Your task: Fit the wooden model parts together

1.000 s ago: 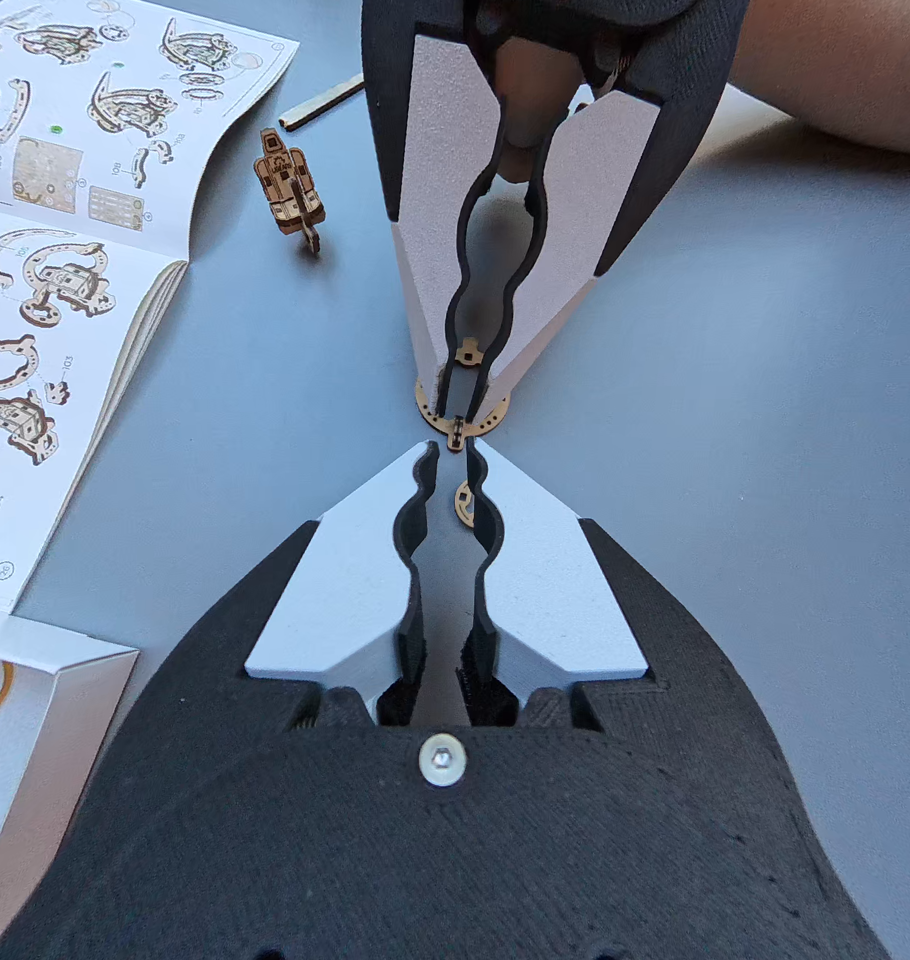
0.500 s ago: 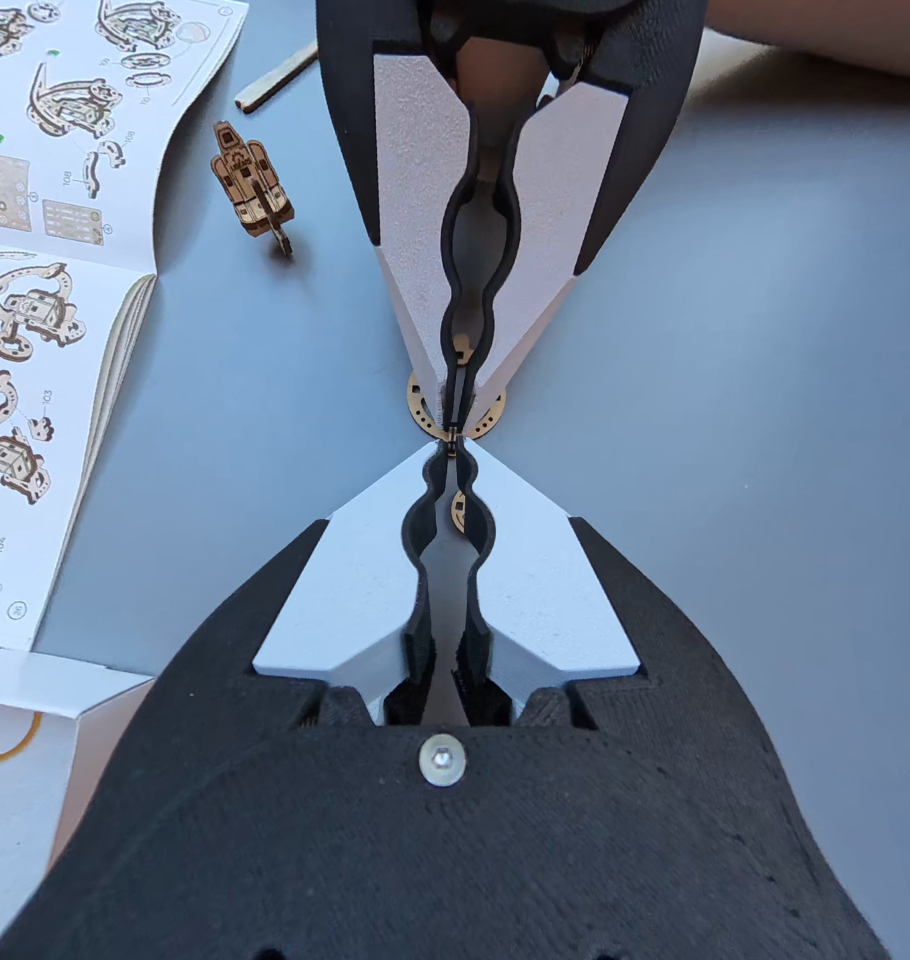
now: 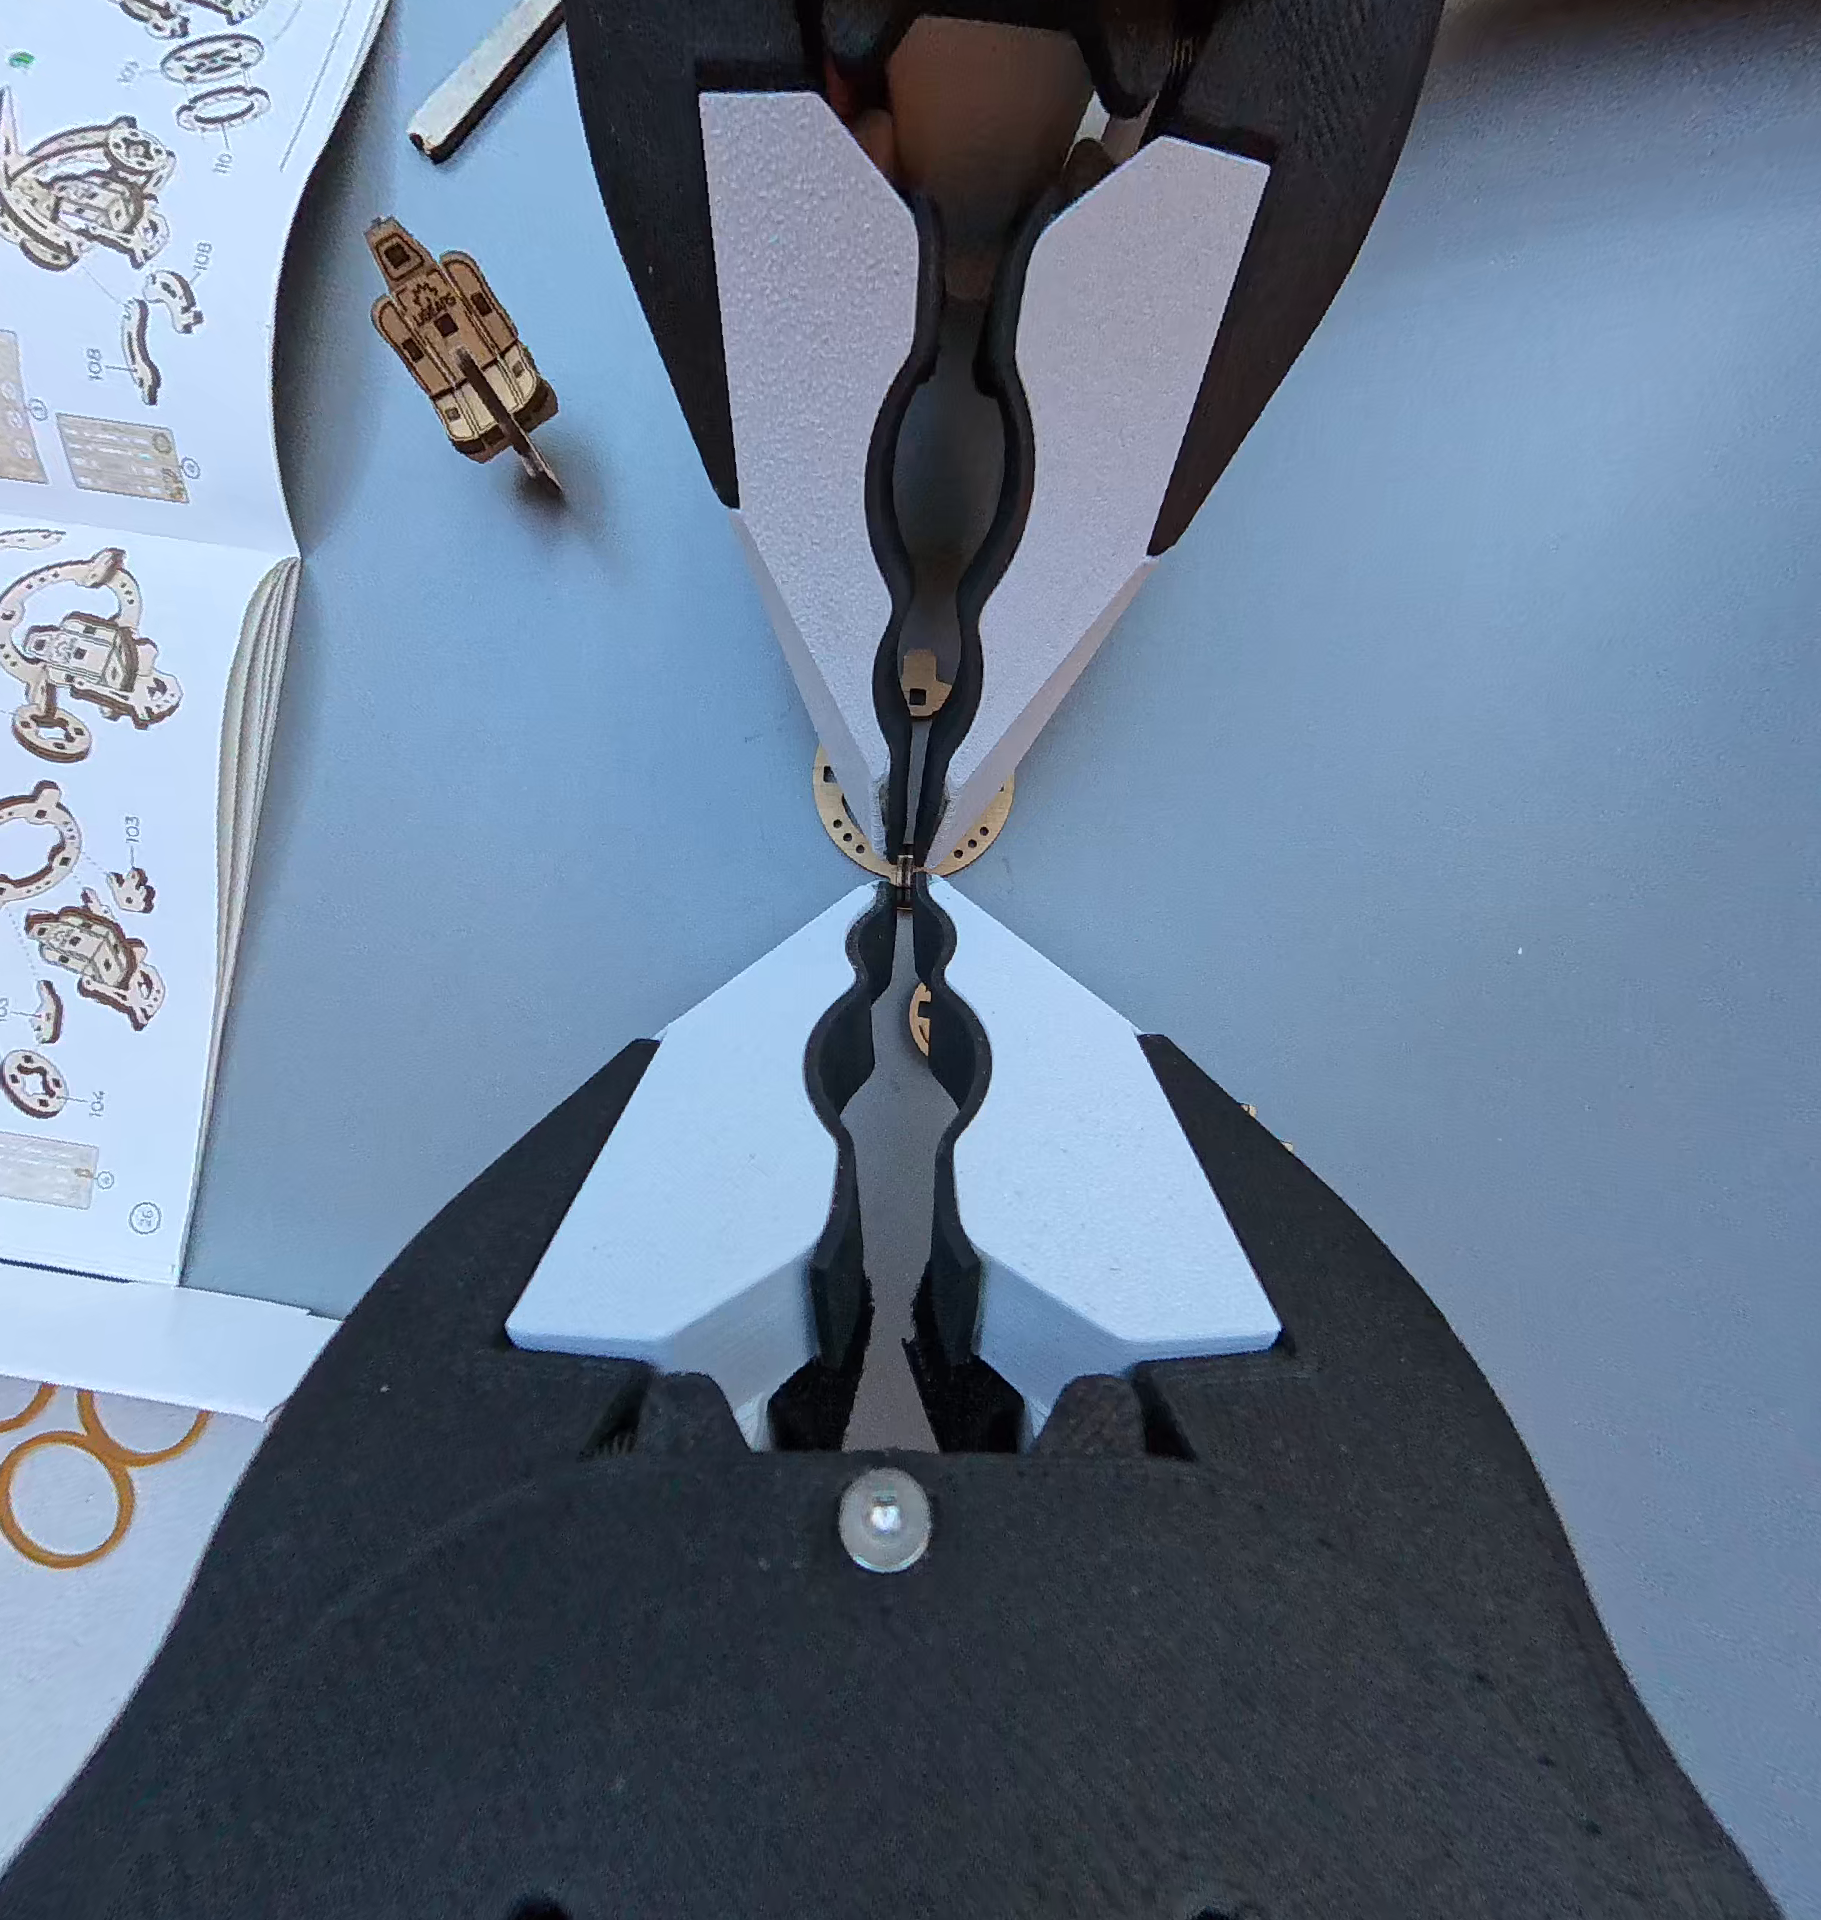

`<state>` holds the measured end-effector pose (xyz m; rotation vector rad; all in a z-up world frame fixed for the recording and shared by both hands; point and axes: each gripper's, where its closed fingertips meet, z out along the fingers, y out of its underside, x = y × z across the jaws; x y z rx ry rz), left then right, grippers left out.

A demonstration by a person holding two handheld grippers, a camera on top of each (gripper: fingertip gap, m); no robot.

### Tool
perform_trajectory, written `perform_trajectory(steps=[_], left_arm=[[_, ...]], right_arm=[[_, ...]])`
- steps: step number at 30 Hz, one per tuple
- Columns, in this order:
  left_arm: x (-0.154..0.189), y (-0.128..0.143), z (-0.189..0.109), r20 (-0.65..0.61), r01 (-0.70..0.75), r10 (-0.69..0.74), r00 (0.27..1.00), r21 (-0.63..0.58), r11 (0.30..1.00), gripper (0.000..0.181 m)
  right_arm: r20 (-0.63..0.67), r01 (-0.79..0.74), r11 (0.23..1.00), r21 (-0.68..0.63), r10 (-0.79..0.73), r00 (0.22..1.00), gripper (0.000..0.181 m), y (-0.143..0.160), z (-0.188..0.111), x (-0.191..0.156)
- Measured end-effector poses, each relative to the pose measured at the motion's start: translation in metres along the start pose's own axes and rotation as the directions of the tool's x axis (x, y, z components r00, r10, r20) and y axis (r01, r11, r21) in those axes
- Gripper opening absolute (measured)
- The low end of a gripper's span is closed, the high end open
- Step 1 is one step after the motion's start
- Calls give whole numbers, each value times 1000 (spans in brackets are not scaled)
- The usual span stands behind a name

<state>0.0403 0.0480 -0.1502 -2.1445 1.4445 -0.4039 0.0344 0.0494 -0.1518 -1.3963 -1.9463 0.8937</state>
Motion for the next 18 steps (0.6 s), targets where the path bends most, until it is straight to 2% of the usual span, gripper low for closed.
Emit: perform_trajectory(steps=[1, 10, 18], left_arm=[[0, 0, 0, 5, -7, 7, 1000, -4, 1000, 1], [0, 0, 0, 24, -36, 36, 999, -12, 999, 1], [-4, -1, -2, -3, 58, -58, 998, 74, 996, 3]], right_arm=[[-1, 1, 1000, -1, -1, 1000, 1, 0, 0, 0], [-17, 11, 1000, -4, -11, 1000, 2, 0, 0, 0], [-52, -16, 1000, 3, 16, 999, 3, -1, -1, 4]])
